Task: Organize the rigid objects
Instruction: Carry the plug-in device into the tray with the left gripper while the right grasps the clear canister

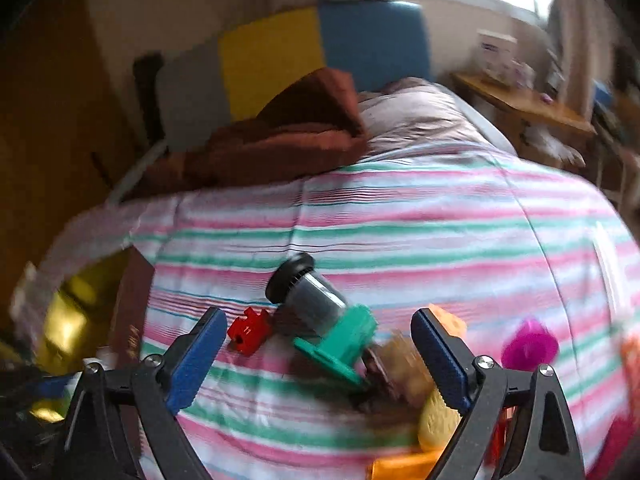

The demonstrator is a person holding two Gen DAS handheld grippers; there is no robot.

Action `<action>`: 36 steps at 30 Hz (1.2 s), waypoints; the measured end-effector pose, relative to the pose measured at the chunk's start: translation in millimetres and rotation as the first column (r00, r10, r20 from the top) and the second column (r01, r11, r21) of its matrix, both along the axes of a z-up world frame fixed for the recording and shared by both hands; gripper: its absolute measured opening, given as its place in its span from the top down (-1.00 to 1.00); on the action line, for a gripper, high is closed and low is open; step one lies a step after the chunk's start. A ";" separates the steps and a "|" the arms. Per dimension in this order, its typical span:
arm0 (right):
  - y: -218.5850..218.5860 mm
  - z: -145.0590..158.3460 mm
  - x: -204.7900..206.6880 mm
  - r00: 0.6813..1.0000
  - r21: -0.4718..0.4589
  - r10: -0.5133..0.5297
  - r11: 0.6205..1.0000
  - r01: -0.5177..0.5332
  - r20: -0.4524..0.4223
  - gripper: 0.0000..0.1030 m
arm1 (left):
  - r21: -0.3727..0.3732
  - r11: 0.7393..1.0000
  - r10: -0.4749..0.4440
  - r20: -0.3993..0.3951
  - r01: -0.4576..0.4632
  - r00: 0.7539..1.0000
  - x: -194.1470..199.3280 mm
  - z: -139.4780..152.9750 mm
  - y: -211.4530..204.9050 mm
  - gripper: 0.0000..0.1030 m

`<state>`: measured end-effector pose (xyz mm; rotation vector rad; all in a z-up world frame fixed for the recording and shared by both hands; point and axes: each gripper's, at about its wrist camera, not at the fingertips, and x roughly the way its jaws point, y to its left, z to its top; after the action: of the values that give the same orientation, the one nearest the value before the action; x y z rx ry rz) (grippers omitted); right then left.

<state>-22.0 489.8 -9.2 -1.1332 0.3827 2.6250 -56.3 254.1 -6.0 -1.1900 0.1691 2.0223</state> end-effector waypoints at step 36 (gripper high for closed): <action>-7.1 -72.1 -103.7 0.945 0.088 0.116 0.985 -0.149 0.306 -0.22 | -0.230 0.849 0.470 -0.079 -0.475 0.879 -188.0 -58.7 -193.3 -0.02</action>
<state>-125.7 482.7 -81.3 -1.5376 0.1006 2.4895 -244.3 60.8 -64.7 -1.4759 0.1455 2.5006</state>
